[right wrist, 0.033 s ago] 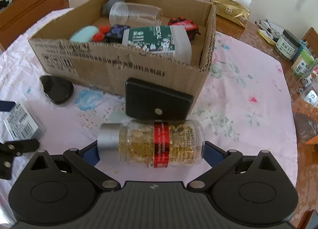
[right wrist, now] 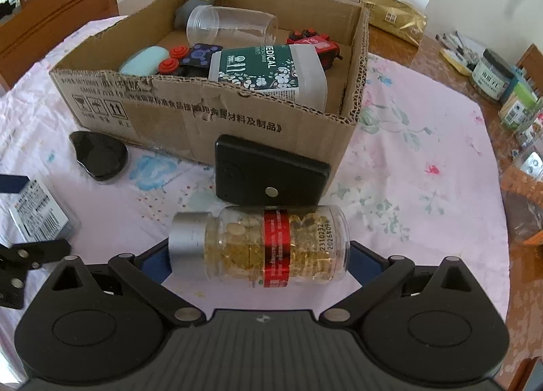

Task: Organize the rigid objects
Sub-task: 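Lift and carry the card pack with the left tool while the right tool carries the jar over the box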

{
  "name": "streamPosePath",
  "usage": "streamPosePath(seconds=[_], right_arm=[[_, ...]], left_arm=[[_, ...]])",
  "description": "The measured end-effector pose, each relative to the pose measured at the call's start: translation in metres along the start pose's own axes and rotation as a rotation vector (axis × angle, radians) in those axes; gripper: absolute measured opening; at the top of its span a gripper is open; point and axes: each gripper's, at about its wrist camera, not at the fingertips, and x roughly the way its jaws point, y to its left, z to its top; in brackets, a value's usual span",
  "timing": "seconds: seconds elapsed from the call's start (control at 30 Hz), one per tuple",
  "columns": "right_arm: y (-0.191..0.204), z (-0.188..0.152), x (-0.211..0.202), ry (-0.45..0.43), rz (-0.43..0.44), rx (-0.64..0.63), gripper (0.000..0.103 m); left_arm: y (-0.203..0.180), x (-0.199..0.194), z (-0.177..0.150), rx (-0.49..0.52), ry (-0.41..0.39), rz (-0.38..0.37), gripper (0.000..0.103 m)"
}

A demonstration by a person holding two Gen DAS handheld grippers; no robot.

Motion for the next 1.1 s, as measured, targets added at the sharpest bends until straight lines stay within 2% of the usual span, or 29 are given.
streamPosePath(seconds=[0.13,0.23,0.43,0.77,0.93,1.1], right_arm=[[0.001,0.001,0.001,0.029,-0.022,-0.008,0.103],[0.001,0.002,-0.003,0.031,-0.002,-0.004,0.096],[0.002,0.005,-0.010,0.041,0.020,-0.016,0.096],[-0.003,0.009,-0.038,0.041,0.085,-0.094,0.096],[-0.002,0.022,-0.066,-0.012,0.100,-0.159,0.096],[-0.002,0.041,-0.090,-0.084,0.098,-0.208,0.096]], left_arm=[[0.000,0.001,0.002,-0.003,0.009,-0.002,0.093],[0.001,0.001,0.004,0.003,0.016,-0.010,0.090],[0.001,-0.001,0.007,0.025,0.046,-0.025,0.090],[0.004,-0.043,0.032,0.083,0.021,-0.058,0.090],[0.007,-0.073,0.062,0.115,-0.069,-0.061,0.090],[0.007,-0.083,0.101,0.126,-0.174,-0.053,0.090]])
